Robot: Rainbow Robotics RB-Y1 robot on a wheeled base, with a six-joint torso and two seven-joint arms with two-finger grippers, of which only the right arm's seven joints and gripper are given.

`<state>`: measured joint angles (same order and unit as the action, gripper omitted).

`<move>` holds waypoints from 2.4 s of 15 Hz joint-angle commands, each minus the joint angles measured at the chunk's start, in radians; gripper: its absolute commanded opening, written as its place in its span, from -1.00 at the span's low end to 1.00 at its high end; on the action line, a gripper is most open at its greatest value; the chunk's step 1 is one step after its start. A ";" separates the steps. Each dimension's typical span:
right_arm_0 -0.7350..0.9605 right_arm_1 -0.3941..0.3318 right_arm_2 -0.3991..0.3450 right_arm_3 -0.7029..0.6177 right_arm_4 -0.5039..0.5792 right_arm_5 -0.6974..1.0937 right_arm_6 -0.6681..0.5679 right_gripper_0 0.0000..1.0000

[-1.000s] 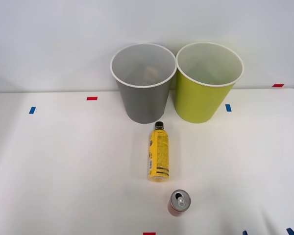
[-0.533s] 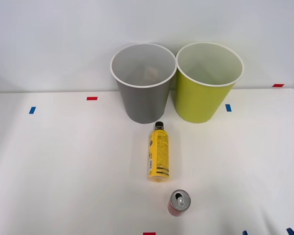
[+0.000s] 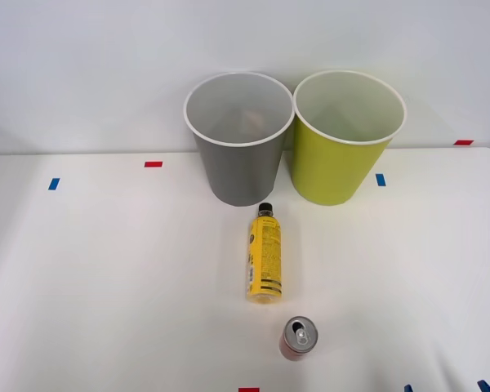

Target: Put cans in the gray bin, plastic bottles in the light green bin

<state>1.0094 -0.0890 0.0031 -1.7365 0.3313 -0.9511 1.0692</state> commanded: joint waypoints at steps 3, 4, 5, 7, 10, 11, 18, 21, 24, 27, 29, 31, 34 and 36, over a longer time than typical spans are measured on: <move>0.000 0.000 0.000 0.000 0.000 0.000 0.000 1.00; 0.000 0.000 0.000 0.000 0.000 0.000 0.000 1.00; 0.000 0.000 0.000 0.000 0.000 0.000 0.000 1.00; 0.000 0.000 0.000 0.000 0.000 0.000 0.000 1.00; 0.000 0.000 0.000 0.000 0.000 0.000 0.000 1.00; -0.018 0.000 0.008 0.029 0.005 0.015 0.002 1.00; -0.130 -0.213 0.166 0.031 -0.001 -0.011 0.054 1.00; -0.183 -0.318 0.259 0.048 -0.064 -0.025 0.172 1.00; -0.249 -0.387 0.348 0.095 -0.144 -0.037 0.265 1.00; -0.337 -0.402 0.411 0.198 -0.189 -0.097 0.287 1.00; -0.370 -0.411 0.434 0.216 -0.192 -0.106 0.285 1.00; -0.384 -0.416 0.449 0.216 -0.192 -0.106 0.288 1.00; -0.411 -0.417 0.468 0.215 -0.192 -0.089 0.288 1.00; -0.436 -0.419 0.471 0.215 -0.192 -0.081 0.284 1.00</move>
<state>0.5863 -0.5066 0.4726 -1.5211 0.1394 -1.0364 1.3552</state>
